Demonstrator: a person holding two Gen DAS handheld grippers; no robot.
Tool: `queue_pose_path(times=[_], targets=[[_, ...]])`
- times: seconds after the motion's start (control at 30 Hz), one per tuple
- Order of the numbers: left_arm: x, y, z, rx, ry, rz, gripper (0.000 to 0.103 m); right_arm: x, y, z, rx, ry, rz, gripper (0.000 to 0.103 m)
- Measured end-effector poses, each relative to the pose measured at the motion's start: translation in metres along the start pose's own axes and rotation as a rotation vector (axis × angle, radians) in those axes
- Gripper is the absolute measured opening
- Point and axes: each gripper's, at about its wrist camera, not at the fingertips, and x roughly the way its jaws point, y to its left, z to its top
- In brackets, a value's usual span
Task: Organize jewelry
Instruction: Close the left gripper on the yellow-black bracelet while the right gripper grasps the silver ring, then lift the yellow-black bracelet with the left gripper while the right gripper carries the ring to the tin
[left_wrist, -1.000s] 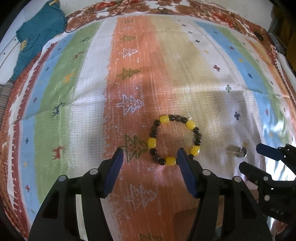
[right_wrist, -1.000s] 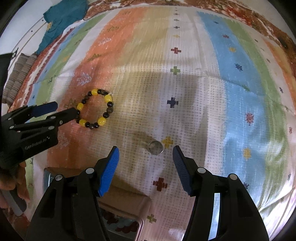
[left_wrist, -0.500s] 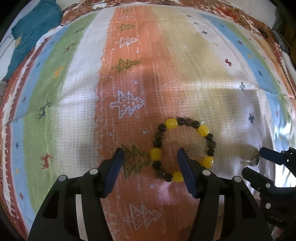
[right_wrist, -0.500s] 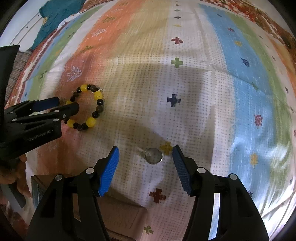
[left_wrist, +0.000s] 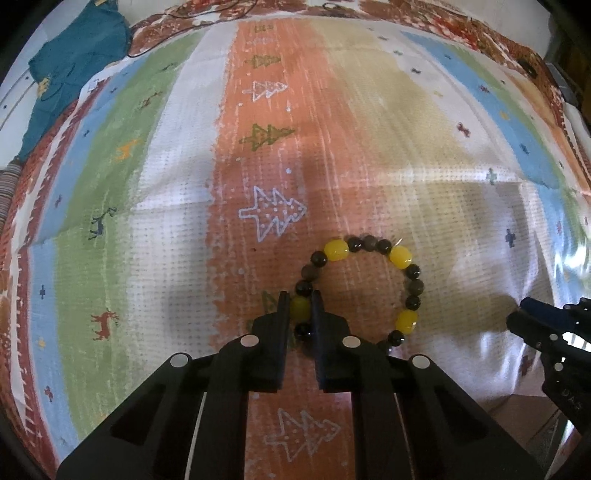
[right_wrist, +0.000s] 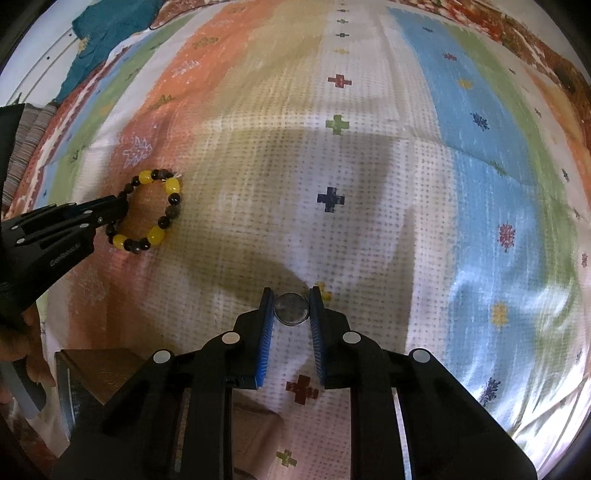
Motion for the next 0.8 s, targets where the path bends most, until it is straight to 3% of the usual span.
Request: queue_pose_path(times=[0.27,0.47,0.8], targets=[[-0.039,-0.007,-0.003,0.0,-0.08,-0.048,0.011,-0.025,0.003,-0.005,-0.021,-0.073,-0.025,0.02],[-0.066,-0.02,-0.002,0.005,-0.137,-0.14,0.011,-0.038,0.002,-0.011,-0.009,-0.1,-0.024,0.02],[-0.093,-0.032,-0.009,0.022,-0.202,-0.154,0.011,-0.069,0.02,-0.022,-0.051,-0.175,-0.046,0.02]])
